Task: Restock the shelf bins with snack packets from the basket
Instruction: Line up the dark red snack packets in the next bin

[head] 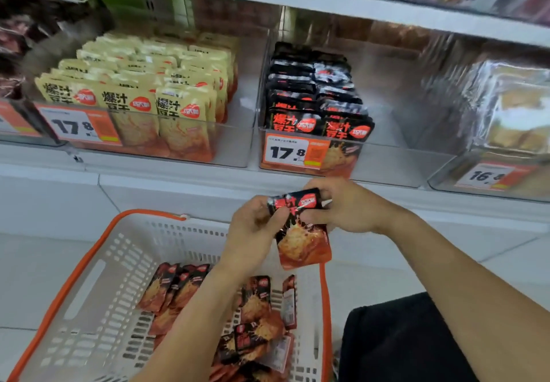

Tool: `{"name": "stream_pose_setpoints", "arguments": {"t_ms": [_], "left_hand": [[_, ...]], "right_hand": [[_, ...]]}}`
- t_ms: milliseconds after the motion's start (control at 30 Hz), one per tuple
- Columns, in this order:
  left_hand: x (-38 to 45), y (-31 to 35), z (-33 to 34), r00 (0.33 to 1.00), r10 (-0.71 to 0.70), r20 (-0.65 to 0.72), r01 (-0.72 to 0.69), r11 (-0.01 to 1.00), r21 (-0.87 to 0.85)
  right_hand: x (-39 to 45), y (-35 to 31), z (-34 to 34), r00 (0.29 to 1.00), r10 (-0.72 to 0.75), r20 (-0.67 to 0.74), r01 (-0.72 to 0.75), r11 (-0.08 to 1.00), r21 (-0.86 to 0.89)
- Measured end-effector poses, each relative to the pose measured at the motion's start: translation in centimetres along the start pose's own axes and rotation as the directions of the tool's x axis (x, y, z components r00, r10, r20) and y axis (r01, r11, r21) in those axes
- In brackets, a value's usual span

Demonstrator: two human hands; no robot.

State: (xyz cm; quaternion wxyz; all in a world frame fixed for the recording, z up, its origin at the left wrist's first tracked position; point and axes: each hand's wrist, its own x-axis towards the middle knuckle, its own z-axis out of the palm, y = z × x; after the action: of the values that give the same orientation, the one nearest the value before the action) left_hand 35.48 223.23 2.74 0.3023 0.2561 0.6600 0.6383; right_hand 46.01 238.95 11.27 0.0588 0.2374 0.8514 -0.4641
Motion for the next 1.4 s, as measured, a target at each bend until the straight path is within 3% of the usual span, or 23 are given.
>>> {"name": "stream_pose_setpoints", "arguments": {"t_ms": [100, 167, 233, 300, 367, 400, 633, 933, 1100, 1400], "left_hand": [[0.1, 4.1, 1.5, 0.975, 0.214, -0.056, -0.208, 0.973, 0.099], [0.3, 6.7, 2.0, 0.912, 0.393, -0.12, -0.353, 0.899, 0.259], [1.4, 8.6, 2.1, 0.796, 0.596, -0.109, -0.5, 0.747, 0.438], [3.1, 9.7, 2.1, 0.711, 0.703, 0.001, -0.58, 0.585, 0.567], [4.9, 10.2, 2.3, 0.688, 0.717, 0.11, -0.593, 0.468, 0.656], [5.6, 10.2, 2.5, 0.689, 0.707, 0.161, -0.589, 0.418, 0.691], [7.5, 8.3, 3.3, 0.722, 0.618, 0.311, -0.502, 0.158, 0.85], [7.8, 8.0, 3.4, 0.723, 0.617, 0.311, -0.494, 0.147, 0.857], [7.8, 8.0, 3.4, 0.718, 0.625, 0.306, -0.5, 0.158, 0.851], [7.7, 8.1, 3.4, 0.717, 0.628, 0.302, -0.51, 0.177, 0.842]], "right_hand": [[-1.3, -0.7, -2.3, 0.959, -0.233, -0.16, 0.223, 0.972, -0.078], [-2.0, -1.0, -3.7, 0.878, -0.339, -0.339, 0.343, 0.938, -0.05], [-2.8, -1.1, -5.2, 0.714, -0.407, -0.569, 0.459, 0.887, -0.058], [-3.6, -1.4, -6.9, 0.52, -0.45, -0.727, 0.529, 0.837, -0.139], [-3.9, -1.5, -8.0, 0.406, -0.481, -0.777, 0.536, 0.814, -0.224], [-3.8, -1.5, -8.4, 0.389, -0.49, -0.781, 0.528, 0.813, -0.247], [-2.6, -0.9, -9.6, 0.345, -0.5, -0.795, 0.507, 0.812, -0.291], [-1.7, -0.6, -9.8, 0.431, -0.542, -0.722, 0.53, 0.799, -0.284], [-0.4, 0.2, -9.6, 0.602, -0.518, -0.608, 0.347, 0.855, -0.385], [1.0, 0.6, -9.9, 0.701, -0.481, -0.526, 0.226, 0.85, -0.476]]}}
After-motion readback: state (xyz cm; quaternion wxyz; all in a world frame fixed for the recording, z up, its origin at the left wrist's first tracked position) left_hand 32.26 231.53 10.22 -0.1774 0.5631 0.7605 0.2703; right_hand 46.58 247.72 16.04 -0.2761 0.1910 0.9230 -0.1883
